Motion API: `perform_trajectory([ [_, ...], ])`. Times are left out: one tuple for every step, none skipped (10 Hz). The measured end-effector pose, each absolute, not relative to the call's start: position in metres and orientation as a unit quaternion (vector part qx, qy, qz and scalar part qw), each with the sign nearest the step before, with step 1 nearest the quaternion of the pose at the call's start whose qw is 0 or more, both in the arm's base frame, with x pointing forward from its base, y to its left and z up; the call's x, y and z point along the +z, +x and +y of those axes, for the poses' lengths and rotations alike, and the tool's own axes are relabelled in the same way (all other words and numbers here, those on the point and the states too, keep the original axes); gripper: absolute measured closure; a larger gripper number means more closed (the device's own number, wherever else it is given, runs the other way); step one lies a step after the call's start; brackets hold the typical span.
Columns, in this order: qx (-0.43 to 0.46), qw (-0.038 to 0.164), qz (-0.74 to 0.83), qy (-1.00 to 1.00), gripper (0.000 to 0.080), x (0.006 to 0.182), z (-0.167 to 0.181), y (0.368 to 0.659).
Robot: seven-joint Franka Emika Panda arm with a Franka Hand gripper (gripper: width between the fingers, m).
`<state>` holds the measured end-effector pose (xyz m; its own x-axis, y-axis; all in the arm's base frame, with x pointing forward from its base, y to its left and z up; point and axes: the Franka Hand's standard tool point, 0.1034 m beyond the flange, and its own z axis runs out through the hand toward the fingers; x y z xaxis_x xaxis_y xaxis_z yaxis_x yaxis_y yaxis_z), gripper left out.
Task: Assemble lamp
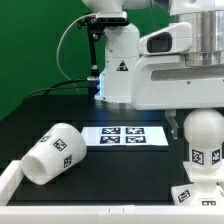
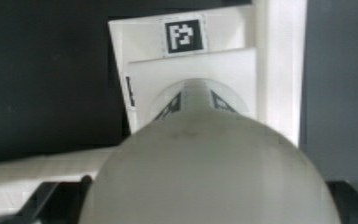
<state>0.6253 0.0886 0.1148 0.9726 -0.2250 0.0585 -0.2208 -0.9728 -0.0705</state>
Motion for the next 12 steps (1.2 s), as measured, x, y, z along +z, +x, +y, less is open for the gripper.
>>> perform_trajectory([
  [-0.032,0.033,0.140,-0.989,0.0225,0.1148,0.0881,0.6253],
  [-0.030,0.033,0.177,-0.983,0.0225,0.1145,0.0881,0.6250],
  [-0.023,0.034,0.265,-0.963,0.0225,0.1142,0.0877,0.6238],
  [-0.015,0.034,0.327,-0.944,0.0225,0.1146,0.0874,0.6238],
  [-0.004,0.039,0.393,-0.919,0.0223,0.1157,0.0873,0.6250],
  [0.008,0.047,0.479,-0.877,0.0223,0.1158,0.0871,0.6241],
  [0.015,0.051,0.562,-0.825,0.0223,0.1154,0.0903,0.6237],
  [0.020,0.057,0.618,-0.784,0.0223,0.1152,0.0924,0.6233],
  [0.021,0.057,0.635,-0.770,0.0223,0.1155,0.0934,0.6233],
  [0.024,0.055,0.661,-0.748,0.0223,0.1141,0.0955,0.6220],
  [0.025,0.054,0.663,-0.746,0.0223,0.1139,0.0958,0.6217],
  [0.025,0.054,0.661,-0.748,0.0223,0.1139,0.0959,0.6217],
])
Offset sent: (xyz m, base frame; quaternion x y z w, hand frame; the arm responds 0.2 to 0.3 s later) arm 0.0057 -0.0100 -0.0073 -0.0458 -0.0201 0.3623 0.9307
